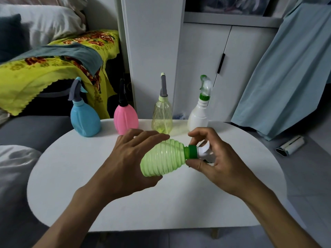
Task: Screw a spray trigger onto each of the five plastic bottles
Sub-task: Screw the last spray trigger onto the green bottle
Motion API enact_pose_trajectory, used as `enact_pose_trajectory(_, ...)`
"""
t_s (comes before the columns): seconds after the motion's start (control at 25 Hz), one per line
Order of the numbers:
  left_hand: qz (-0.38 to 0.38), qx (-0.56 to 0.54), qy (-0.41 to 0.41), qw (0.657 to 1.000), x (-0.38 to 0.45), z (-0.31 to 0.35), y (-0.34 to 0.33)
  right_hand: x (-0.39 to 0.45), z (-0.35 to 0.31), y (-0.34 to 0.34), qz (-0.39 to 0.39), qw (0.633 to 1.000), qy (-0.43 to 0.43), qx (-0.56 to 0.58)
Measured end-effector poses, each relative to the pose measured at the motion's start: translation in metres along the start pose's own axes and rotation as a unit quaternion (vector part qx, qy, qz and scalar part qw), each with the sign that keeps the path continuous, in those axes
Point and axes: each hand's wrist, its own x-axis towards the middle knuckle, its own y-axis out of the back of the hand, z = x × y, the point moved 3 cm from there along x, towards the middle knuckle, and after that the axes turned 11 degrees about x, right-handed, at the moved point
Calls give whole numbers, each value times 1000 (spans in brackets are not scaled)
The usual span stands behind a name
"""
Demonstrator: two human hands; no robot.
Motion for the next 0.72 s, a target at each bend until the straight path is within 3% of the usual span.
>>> enact_pose_trajectory(0.48,0,10,-15,1000,0,1,-1,1,-1,5,0,999,-39,7)
enact_pose_trajectory(0.72,1,-9,-9,1000,-2,0,-1,0,-9,7,12,1000,-15,21)
